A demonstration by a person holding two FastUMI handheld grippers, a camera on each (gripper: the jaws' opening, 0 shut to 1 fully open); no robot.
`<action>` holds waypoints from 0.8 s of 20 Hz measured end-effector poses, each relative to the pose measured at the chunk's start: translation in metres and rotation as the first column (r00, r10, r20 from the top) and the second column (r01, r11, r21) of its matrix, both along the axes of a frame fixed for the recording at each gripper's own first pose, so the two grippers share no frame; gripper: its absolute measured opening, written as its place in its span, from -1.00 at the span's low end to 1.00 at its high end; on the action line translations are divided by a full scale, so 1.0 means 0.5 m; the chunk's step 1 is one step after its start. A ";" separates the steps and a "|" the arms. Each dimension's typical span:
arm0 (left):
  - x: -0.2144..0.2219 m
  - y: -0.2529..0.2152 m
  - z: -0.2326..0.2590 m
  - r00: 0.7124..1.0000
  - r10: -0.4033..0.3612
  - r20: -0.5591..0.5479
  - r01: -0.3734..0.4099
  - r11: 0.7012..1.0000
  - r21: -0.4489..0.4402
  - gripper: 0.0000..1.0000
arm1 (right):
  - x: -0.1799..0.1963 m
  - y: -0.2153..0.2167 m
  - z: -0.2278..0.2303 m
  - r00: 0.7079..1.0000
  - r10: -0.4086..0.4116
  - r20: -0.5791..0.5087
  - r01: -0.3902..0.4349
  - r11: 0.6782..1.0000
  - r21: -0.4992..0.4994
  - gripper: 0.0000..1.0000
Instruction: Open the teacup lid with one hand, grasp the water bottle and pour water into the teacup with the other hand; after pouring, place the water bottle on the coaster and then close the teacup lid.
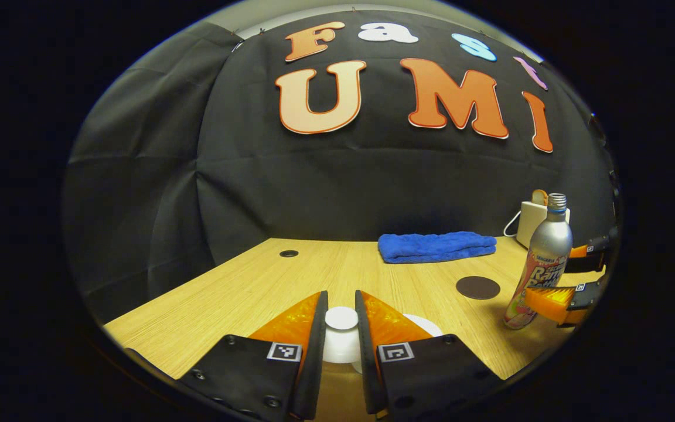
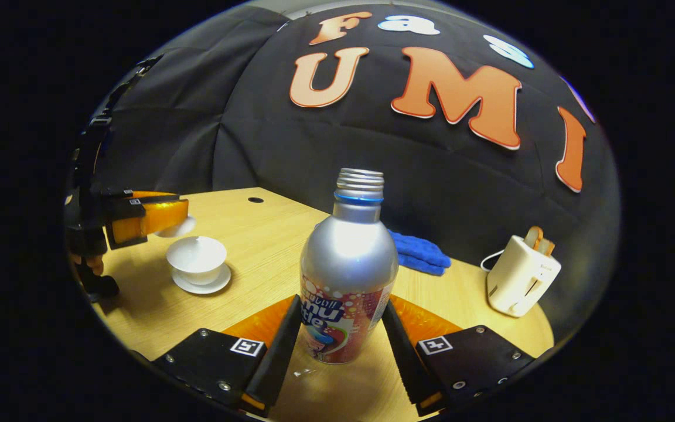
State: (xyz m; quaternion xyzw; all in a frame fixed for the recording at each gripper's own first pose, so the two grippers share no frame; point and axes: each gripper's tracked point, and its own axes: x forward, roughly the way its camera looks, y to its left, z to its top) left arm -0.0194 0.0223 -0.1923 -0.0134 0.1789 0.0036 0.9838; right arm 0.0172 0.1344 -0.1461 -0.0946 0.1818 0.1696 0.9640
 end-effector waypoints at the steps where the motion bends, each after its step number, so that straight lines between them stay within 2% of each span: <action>1: -0.002 0.010 0.002 1.000 0.009 0.004 -0.009 1.000 0.002 -0.33 | 0.006 -0.006 0.009 0.999 0.004 0.036 -0.002 0.999 -0.050 0.61; 3: -0.005 0.034 0.000 1.000 0.020 0.000 -0.020 1.000 0.019 -0.39 | 0.018 -0.013 0.029 0.996 0.020 0.089 -0.006 0.989 -0.148 0.61; 6: -0.014 0.061 0.002 0.999 0.037 0.001 -0.037 0.999 0.025 -0.33 | 0.044 -0.002 0.050 0.986 0.079 0.150 -0.033 0.958 -0.284 0.61; 11: -0.030 0.105 0.001 0.997 0.072 -0.005 -0.072 0.997 0.023 -0.33 | 0.069 0.013 0.084 0.952 0.168 0.256 -0.012 0.857 -0.515 0.60; 14: -0.038 0.130 -0.002 0.996 0.093 -0.011 -0.093 0.996 0.011 -0.33 | 0.070 0.044 0.085 0.932 0.238 0.274 -0.030 0.803 -0.595 0.60; 15: -0.039 0.139 -0.002 0.995 0.101 -0.011 -0.100 0.995 0.011 -0.39 | 0.070 0.055 0.086 0.923 0.265 0.278 -0.040 0.786 -0.617 0.60; 16: -0.039 0.148 -0.002 0.994 0.107 -0.011 -0.107 0.994 0.010 -0.33 | 0.069 0.068 0.085 0.913 0.298 0.277 -0.054 0.763 -0.644 0.59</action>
